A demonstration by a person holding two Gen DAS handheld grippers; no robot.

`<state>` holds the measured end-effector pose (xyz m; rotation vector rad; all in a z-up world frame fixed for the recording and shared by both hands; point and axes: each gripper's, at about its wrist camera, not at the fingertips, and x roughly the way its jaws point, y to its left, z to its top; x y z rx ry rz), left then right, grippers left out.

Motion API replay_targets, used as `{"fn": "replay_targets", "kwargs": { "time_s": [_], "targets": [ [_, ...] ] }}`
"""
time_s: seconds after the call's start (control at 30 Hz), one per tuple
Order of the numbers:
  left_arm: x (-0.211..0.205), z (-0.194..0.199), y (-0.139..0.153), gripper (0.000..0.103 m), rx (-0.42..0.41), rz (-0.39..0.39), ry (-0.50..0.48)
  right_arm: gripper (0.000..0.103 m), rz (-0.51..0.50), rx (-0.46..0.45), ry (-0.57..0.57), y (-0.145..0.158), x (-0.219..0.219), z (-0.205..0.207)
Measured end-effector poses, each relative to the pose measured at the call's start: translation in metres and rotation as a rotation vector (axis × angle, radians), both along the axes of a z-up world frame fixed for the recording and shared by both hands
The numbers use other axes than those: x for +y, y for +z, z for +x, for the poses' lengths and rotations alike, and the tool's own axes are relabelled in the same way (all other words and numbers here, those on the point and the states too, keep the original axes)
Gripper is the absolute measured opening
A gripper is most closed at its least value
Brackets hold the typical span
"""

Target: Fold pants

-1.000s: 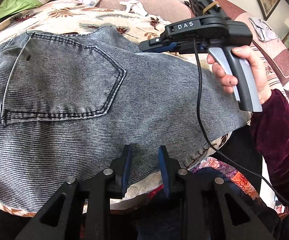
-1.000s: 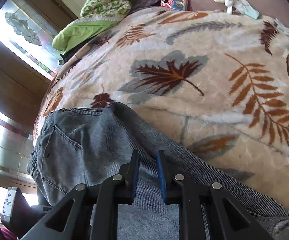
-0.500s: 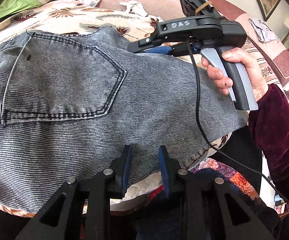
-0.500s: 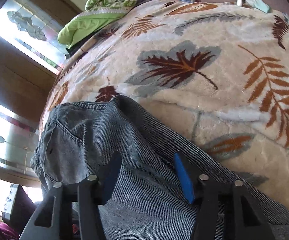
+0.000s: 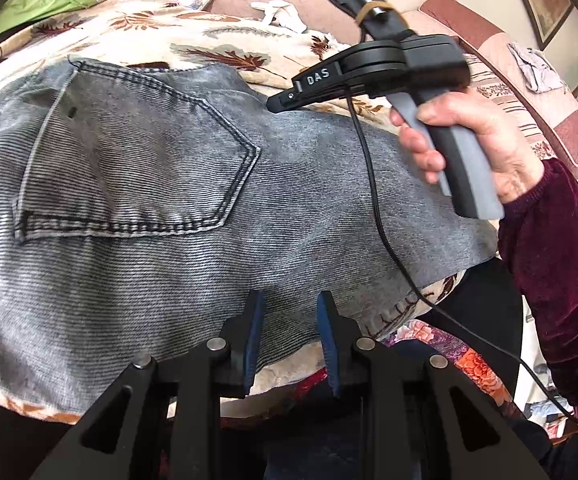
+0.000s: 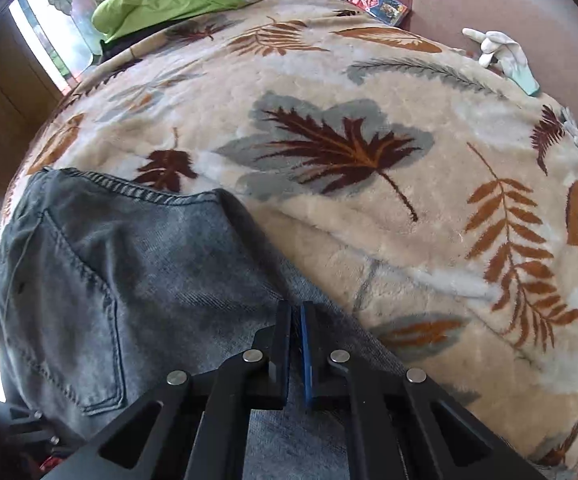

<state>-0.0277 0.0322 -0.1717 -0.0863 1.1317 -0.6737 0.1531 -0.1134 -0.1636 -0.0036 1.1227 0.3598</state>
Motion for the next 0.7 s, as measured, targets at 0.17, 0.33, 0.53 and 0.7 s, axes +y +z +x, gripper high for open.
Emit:
{"fn": "replay_targets", "kwargs": {
  "time_s": [0.17,0.33,0.53,0.7],
  "targets": [
    [0.004,-0.007,0.005,0.028,-0.024,0.024,-0.014,0.001,0.088,-0.032,-0.112,-0.003,-0.021,0.011],
    [0.008,-0.006,0.009,0.029,-0.004,0.032,0.008,0.009,0.313,-0.011,-0.172,0.01,-0.061,-0.011],
    [-0.005,-0.002,0.013,0.044,-0.018,0.028,-0.009,0.009,0.291,-0.019,-0.126,0.022,-0.081,-0.069],
    [-0.013,-0.004,0.007,0.046,-0.034,0.095,-0.022,0.009,0.231,0.014,-0.13,0.001,-0.082,-0.09]
  ]
}}
